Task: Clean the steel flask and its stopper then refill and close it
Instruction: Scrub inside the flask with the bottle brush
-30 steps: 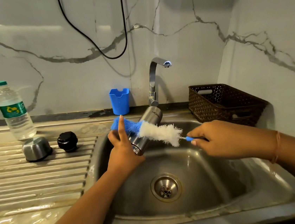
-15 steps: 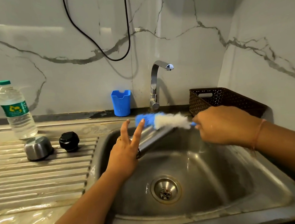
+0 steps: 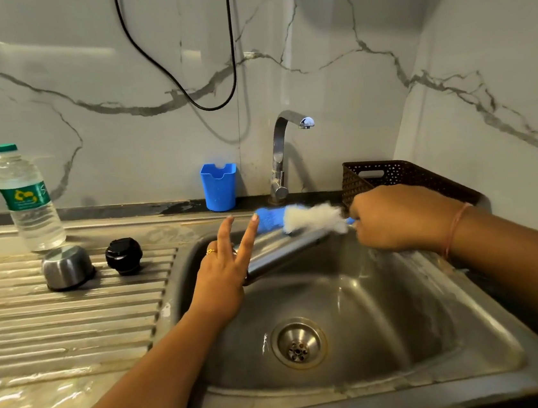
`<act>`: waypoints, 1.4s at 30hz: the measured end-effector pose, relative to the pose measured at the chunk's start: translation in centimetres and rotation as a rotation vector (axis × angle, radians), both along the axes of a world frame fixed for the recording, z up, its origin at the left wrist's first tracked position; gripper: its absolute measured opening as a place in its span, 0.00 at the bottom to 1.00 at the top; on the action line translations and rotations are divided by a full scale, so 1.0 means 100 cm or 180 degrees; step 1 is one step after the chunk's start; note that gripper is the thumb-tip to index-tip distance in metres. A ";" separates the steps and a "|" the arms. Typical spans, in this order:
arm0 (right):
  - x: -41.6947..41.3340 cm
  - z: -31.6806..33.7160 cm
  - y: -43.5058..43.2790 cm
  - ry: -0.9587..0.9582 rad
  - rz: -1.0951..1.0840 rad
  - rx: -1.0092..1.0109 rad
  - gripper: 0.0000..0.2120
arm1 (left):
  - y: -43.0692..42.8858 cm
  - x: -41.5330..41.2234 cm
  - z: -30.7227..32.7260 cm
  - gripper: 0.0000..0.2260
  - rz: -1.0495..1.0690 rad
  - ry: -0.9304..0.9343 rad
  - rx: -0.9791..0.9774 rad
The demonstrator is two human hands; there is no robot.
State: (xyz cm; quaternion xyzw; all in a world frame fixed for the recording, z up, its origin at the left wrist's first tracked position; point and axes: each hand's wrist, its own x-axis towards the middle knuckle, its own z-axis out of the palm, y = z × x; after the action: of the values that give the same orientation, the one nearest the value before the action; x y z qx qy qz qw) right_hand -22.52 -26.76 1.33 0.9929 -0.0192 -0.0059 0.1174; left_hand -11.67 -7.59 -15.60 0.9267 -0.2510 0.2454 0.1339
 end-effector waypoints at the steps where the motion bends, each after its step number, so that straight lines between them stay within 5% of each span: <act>1: 0.001 0.000 0.006 0.0127 0.0131 0.0162 0.08 | -0.001 -0.001 0.000 0.55 0.0002 0.0011 0.0043; 12: 0.038 0.018 -0.020 0.0392 -0.0266 0.0123 0.14 | 0.004 0.001 -0.001 0.52 0.0239 -0.0018 0.0079; 17: 0.036 0.009 -0.047 0.0074 -0.0677 0.0423 0.12 | 0.006 0.011 -0.008 0.38 0.0388 0.0748 -0.0320; 21: 0.039 -0.015 -0.059 -0.0413 -0.0685 0.0871 0.13 | 0.008 0.013 -0.007 0.30 0.0273 0.1918 -0.1642; 24: 0.043 -0.029 -0.059 -0.0637 -0.0704 0.1395 0.12 | 0.007 0.007 0.000 0.37 -0.0293 0.3069 -0.3140; 31: 0.045 -0.046 -0.041 -0.1038 -0.0517 0.2926 0.12 | -0.002 -0.002 0.013 0.30 -0.0924 0.4197 -0.4706; 35: 0.043 -0.041 -0.035 -0.0938 -0.0444 0.3464 0.08 | -0.001 -0.003 0.014 0.28 -0.1070 0.4181 -0.4546; 39: 0.039 -0.036 -0.033 -0.0924 -0.0155 0.3206 0.09 | 0.001 -0.004 0.011 0.41 -0.1381 0.4058 -0.3848; 42: 0.035 -0.038 -0.028 -0.0828 0.0098 0.2790 0.11 | -0.001 -0.007 0.010 0.41 -0.1516 0.4057 -0.3562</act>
State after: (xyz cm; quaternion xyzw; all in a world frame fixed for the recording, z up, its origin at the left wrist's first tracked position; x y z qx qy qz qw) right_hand -18.99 -29.56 -2.52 0.9415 -0.0147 0.1131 -0.3171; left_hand -12.41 -7.74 -14.62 0.6088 -0.1580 -0.2659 0.7305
